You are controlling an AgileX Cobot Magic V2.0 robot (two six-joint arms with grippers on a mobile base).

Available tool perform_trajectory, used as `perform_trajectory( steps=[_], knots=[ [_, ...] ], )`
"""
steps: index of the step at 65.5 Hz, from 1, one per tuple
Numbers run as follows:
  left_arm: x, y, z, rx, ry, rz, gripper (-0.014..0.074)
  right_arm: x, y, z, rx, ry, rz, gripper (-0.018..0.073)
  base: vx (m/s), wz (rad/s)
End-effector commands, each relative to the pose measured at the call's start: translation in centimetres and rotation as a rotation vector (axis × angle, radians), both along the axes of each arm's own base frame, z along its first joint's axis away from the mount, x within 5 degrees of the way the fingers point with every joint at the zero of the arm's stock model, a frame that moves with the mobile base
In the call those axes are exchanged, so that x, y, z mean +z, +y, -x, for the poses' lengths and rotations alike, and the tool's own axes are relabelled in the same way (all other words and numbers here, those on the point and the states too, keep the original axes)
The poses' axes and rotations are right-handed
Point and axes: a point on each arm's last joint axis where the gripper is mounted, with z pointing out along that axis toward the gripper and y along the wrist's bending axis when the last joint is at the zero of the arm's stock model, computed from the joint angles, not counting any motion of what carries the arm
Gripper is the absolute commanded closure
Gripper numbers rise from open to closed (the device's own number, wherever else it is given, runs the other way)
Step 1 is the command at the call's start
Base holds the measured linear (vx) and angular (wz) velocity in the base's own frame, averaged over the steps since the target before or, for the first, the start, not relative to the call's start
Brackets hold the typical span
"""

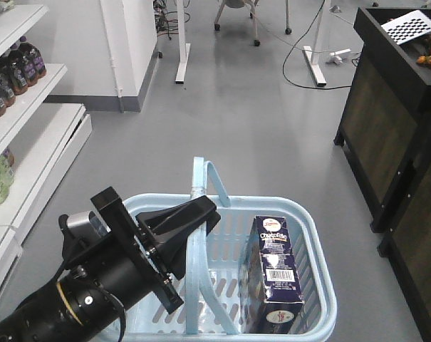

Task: Left arm holds basket, right arm returns cookies
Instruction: 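Drive toward the snack shelves carrying the basket in the left gripper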

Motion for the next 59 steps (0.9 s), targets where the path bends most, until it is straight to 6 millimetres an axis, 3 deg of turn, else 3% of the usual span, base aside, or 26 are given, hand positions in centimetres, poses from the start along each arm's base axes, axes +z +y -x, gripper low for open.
perform_trajectory(
  steps=[1,59],
  knots=[
    [3.84,0.63,0.69,-0.005,-0.215,0.265,0.0599,0.19,-0.06,0.0,-0.007,-0.071,0.014,0.0562,0.43,-0.02],
    [3.84,0.63,0.69,-0.005,-0.215,0.265,0.0599,0.19,-0.06,0.0,-0.007,-0.071,0.014,0.0562,0.42,0.04]
  ],
)
